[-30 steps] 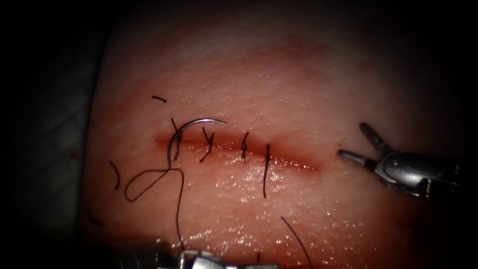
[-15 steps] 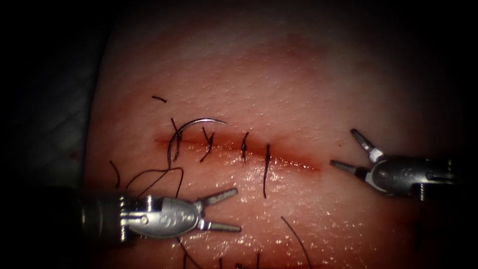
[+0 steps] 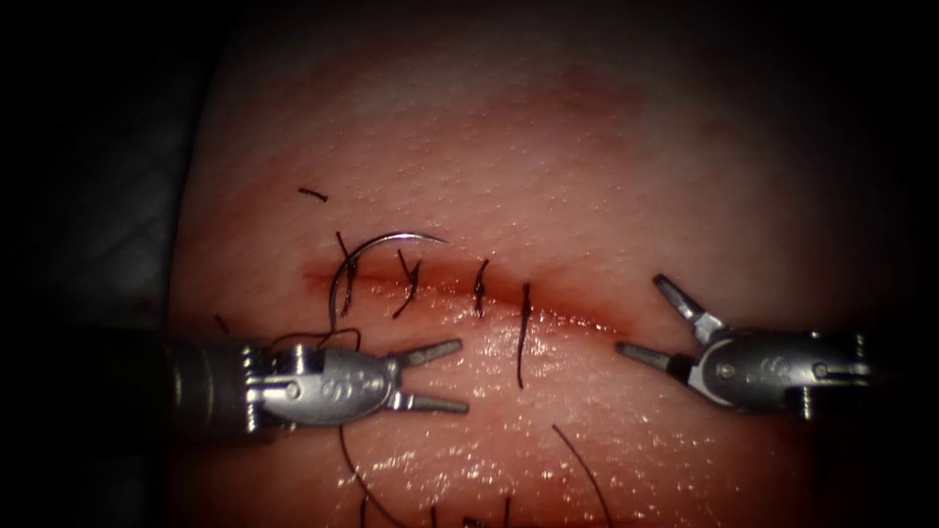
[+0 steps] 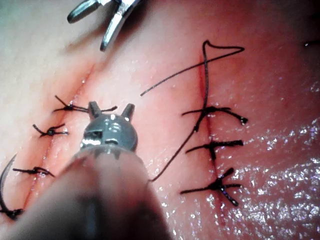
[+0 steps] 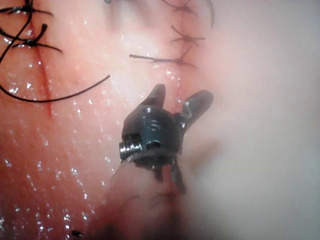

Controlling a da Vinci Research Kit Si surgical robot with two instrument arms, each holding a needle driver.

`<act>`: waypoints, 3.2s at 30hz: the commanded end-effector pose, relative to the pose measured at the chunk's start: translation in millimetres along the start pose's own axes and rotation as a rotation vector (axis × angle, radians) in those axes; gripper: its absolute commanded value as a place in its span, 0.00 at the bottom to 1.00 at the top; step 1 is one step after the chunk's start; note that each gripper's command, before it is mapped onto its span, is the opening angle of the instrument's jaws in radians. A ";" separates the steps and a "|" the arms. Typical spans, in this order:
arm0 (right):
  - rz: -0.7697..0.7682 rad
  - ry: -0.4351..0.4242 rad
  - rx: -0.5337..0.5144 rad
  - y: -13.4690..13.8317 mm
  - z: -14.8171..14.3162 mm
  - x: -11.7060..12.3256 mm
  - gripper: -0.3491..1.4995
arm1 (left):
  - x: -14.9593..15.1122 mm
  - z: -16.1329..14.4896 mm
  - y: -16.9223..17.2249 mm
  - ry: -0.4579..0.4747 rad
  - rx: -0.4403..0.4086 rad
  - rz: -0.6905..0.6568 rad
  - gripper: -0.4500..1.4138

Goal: Wound Closure
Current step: With the left jaws, grasp the remaining suture tail, then cut the suture tail with the right cutter.

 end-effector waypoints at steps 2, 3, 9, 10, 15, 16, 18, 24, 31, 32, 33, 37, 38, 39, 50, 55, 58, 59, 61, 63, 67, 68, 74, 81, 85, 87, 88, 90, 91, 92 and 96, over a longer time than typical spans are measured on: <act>-0.003 0.003 0.004 -1.1 0.4 -0.4 0.99 | -0.2 1.8 0.8 0.003 -0.024 0.030 0.29; -0.005 0.001 0.008 -1.3 0.3 -0.5 0.99 | -0.3 2.3 1.0 0.000 -0.043 0.034 0.28; -0.011 -0.007 0.020 -1.6 0.2 -1.0 0.99 | -1.0 4.5 1.3 -0.019 -0.063 0.062 0.30; -0.012 -0.007 0.020 -1.6 0.2 -1.0 0.99 | -1.2 4.8 1.2 -0.020 -0.062 0.079 0.30; -0.012 -0.003 0.020 -1.9 0.3 -1.0 0.99 | -1.7 5.7 0.4 -0.026 -0.075 0.126 0.29; -0.012 -0.003 0.020 -1.9 0.3 -1.0 0.99 | -1.8 6.0 0.2 -0.027 -0.074 0.131 0.30; -0.012 -0.003 0.020 -1.9 0.3 -1.0 0.99 | -1.9 6.2 0.0 -0.027 -0.073 0.142 0.32; -0.015 0.000 0.022 -2.2 0.4 -1.2 0.99 | -2.4 6.9 0.0 -0.030 -0.089 0.164 0.28; -0.017 0.002 0.022 -2.3 0.4 -1.4 0.99 | -2.2 6.8 -0.6 -0.025 -0.098 0.159 0.00; -0.017 0.002 0.022 -2.4 0.4 -1.4 0.99 | -2.2 6.7 -0.8 -0.024 -0.100 0.158 0.00; -0.017 0.003 0.022 -2.4 0.3 -1.4 0.99 | -2.2 6.7 -1.1 -0.023 -0.101 0.156 0.00; -0.041 0.019 0.059 -3.1 0.2 -1.6 0.97 | -2.1 6.5 -1.7 -0.009 -0.116 0.169 0.00; -0.088 0.038 0.101 -3.9 0.5 -1.6 0.94 | -1.8 6.5 -2.0 0.000 -0.128 0.176 0.00; -0.107 0.046 0.110 -4.3 0.7 -1.6 0.94 | -1.5 6.4 -2.3 0.014 -0.125 0.178 0.00; -0.216 0.169 0.176 -6.9 5.9 -0.8 0.96 | 0.4 5.2 -3.2 0.093 -0.143 0.209 0.00; -0.260 0.221 0.227 -7.8 8.5 -1.3 0.97 | 0.3 4.4 -3.1 0.110 -0.157 0.220 0.00; -0.281 0.244 0.238 -8.0 9.6 -1.6 0.97 | 0.1 4.2 -3.1 0.114 -0.163 0.222 0.00; -0.286 0.255 0.236 -8.0 10.0 -1.6 0.96 | 0.1 4.2 -3.1 0.120 -0.168 0.223 0.00; -0.300 0.276 0.227 -8.0 10.6 -1.5 0.96 | 0.1 4.2 -3.1 0.125 -0.171 0.224 0.00; -0.315 0.288 0.220 -8.1 11.4 -1.3 0.97 | 0.1 4.2 -3.1 0.135 -0.179 0.227 0.00; -0.315 0.301 0.223 -8.2 12.5 -1.2 0.97 | 0.1 4.2 -3.1 0.148 -0.190 0.232 0.00; -0.315 0.310 0.225 -8.4 12.7 -1.1 0.97 | 0.2 4.3 -3.1 0.150 -0.191 0.233 0.00; -0.313 0.340 0.234 -9.1 13.4 -0.5 0.97 | 0.4 4.2 -2.8 0.154 -0.194 0.236 0.00; -0.313 0.397 0.232 -9.3 14.4 -0.3 0.97 | 0.6 4.1 -2.3 0.162 -0.201 0.242 0.00; -0.298 0.414 0.206 -9.4 14.4 -0.2 0.95 | 0.5 4.1 -2.2 0.164 -0.202 0.245 0.00; -0.293 0.421 0.203 -9.6 14.3 -0.4 0.87 | 0.5 4.1 -2.1 0.165 -0.203 0.246 0.00; -0.296 0.417 0.210 -9.7 14.2 -0.5 0.73 | 0.4 4.2 -2.0 0.165 -0.203 0.247 0.00; -0.310 0.389 0.241 -9.9 14.2 -0.6 0.17 | 0.4 4.2 -1.9 0.165 -0.203 0.249 0.00; -0.326 0.384 0.246 -10.0 14.3 -0.6 0.00 | 0.4 4.2 -1.9 0.165 -0.202 0.255 0.00; -0.327 0.383 0.249 -10.0 14.4 -0.6 0.00 | 0.4 4.3 -1.9 0.165 -0.202 0.255 0.00; -0.327 0.396 0.259 -10.5 14.2 -0.2 0.00 | 0.4 4.2 -1.9 0.167 -0.203 0.255 0.00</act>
